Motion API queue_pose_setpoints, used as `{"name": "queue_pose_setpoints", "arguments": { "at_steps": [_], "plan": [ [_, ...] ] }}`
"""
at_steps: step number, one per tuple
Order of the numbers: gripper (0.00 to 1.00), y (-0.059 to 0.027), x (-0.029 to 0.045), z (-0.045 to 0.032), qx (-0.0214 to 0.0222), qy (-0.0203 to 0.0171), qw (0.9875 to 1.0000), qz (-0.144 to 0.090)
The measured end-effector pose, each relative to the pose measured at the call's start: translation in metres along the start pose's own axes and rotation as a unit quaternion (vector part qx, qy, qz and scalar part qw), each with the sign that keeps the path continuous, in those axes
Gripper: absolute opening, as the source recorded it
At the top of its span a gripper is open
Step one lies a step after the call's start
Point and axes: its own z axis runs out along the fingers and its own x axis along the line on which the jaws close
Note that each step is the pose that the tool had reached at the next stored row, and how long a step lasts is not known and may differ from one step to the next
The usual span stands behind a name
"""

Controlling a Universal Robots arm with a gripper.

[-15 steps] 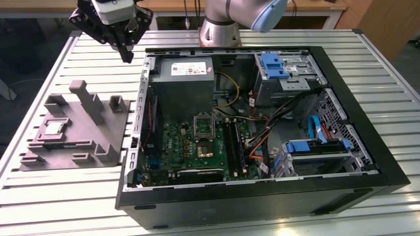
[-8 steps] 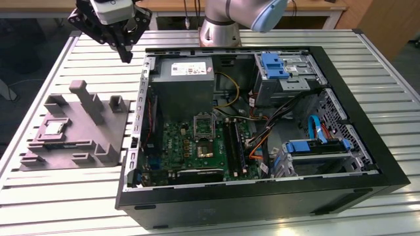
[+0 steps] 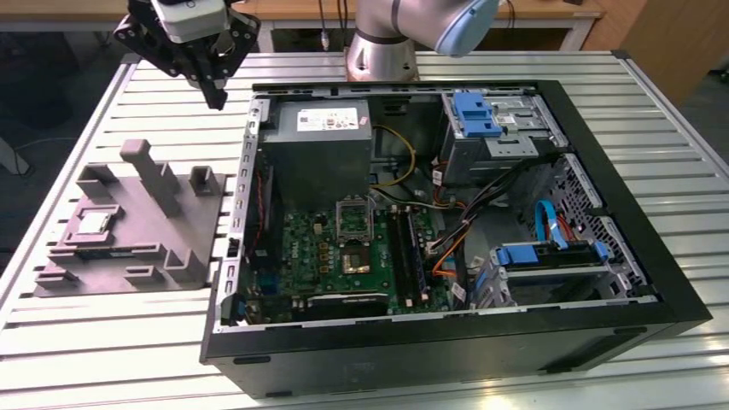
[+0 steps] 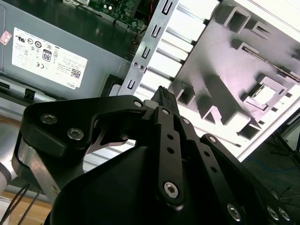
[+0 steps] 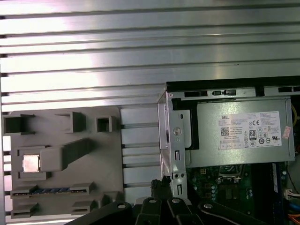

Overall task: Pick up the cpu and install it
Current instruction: 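Reach for the cpu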

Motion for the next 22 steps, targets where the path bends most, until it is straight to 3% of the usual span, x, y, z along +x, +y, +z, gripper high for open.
{"name": "queue_pose_setpoints", "arguments": {
  "at_steps": [22],
  "plan": [
    [0.11,-0.0005,0.0069,0.0000,0.0000,0.0000,1.0000,0.000]
  ]
}}
